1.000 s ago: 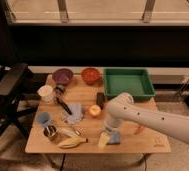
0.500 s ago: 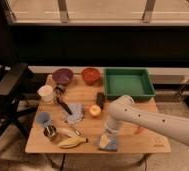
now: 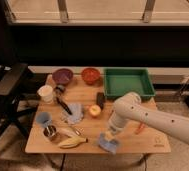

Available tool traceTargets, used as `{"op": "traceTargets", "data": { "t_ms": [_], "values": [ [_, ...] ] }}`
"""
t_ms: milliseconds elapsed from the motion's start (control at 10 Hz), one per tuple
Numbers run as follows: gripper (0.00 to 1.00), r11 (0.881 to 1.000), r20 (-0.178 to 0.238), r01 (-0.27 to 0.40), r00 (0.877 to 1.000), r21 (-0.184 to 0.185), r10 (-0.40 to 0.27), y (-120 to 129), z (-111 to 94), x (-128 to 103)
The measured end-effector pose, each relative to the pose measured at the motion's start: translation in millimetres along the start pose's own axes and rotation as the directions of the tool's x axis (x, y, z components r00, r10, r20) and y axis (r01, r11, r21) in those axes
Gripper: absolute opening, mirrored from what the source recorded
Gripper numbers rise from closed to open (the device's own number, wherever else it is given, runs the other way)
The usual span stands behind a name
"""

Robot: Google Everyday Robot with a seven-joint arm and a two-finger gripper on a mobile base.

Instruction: Wipe tray with sponge

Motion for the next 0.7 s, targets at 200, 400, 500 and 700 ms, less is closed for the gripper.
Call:
{"op": "traceTargets", "data": {
  "t_ms": [200,400,500,700],
  "values": [
    [0.0,0.998,0.032,-0.062,0.998,0.01,0.062,-20,-28,3],
    [0.0,0.99,0.042,-0.136,0.99,0.03,0.135,-50,-54,9],
    [0.0,0.981,0.048,-0.189,0.981,0.049,0.187,-75,-70,12],
    [0.0,0.948,0.075,-0.308,0.95,0.08,0.303,-126,-102,20]
  ]
}}
